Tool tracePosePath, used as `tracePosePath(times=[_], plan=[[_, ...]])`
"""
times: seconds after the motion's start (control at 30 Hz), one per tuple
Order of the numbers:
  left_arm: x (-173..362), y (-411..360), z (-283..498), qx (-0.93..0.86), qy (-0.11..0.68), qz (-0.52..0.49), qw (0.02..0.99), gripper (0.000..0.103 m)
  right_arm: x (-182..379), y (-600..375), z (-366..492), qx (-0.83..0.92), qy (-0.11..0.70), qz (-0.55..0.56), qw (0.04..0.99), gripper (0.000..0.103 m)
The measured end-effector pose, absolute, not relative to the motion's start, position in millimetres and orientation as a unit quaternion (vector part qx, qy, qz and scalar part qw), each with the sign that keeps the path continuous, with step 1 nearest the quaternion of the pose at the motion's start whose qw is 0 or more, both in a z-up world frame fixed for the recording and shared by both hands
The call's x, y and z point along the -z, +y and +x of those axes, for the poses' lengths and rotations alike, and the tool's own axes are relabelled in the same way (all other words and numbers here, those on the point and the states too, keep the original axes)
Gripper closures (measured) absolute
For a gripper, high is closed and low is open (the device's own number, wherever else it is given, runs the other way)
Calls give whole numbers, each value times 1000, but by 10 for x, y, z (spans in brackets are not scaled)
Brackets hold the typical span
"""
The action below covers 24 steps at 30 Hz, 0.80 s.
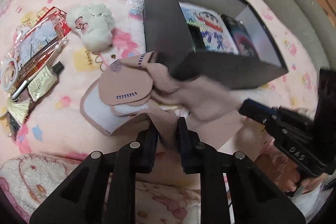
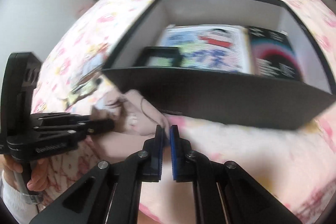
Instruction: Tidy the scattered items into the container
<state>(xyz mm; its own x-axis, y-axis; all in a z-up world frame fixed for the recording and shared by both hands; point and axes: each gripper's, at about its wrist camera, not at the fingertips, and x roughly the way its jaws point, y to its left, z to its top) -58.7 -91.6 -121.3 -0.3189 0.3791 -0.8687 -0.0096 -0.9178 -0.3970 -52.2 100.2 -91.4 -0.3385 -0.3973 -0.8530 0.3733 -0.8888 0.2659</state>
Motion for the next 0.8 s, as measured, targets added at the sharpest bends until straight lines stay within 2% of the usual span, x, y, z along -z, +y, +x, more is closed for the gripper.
tracePosePath(times=[0.07, 0.2, 0.3, 0.37, 0.43, 0.5, 0.57, 0.6, 0.63, 0.7, 0.8], plan=[[1173, -1008, -567, -800, -189, -557, 117, 68, 920, 1107, -518, 822, -18, 528, 215, 98], [1094, -1127, -501, -807, -221, -537, 108, 65, 926, 1112, -486, 803, -62, 547, 227, 96], [1082, -991, -506, -793, -209, -547, 166, 70, 1015, 959, -439, 771, -78, 573, 268, 78], [1045, -910, -474, -791, -202, -544, 196, 70, 1067, 799, -388, 766, -62, 574, 283, 54], [1012, -931, -451, -803, -195, -534, 179, 70, 1139, 643, -360, 758, -46, 578, 298, 49], [1010, -1048, -429, -811, -213, -525, 147, 70, 1257, 506, -376, 755, -22, 591, 285, 48], [1022, -1247, -420, -814, -244, -515, 112, 70, 1344, 457, -416, 759, -14, 596, 262, 52], [1020, -1297, -452, -813, -255, -512, 105, 69, 1362, 464, -433, 761, -20, 595, 258, 62], [1037, -1363, -446, -808, -273, -512, 104, 68, 1366, 474, -443, 766, -14, 592, 250, 93], [1102, -1397, -466, -790, -300, -520, 123, 61, 1340, 518, -450, 768, -8, 586, 257, 99], [1177, -1343, -569, -787, -288, -535, 111, 61, 1224, 713, -463, 781, -27, 572, 248, 101]])
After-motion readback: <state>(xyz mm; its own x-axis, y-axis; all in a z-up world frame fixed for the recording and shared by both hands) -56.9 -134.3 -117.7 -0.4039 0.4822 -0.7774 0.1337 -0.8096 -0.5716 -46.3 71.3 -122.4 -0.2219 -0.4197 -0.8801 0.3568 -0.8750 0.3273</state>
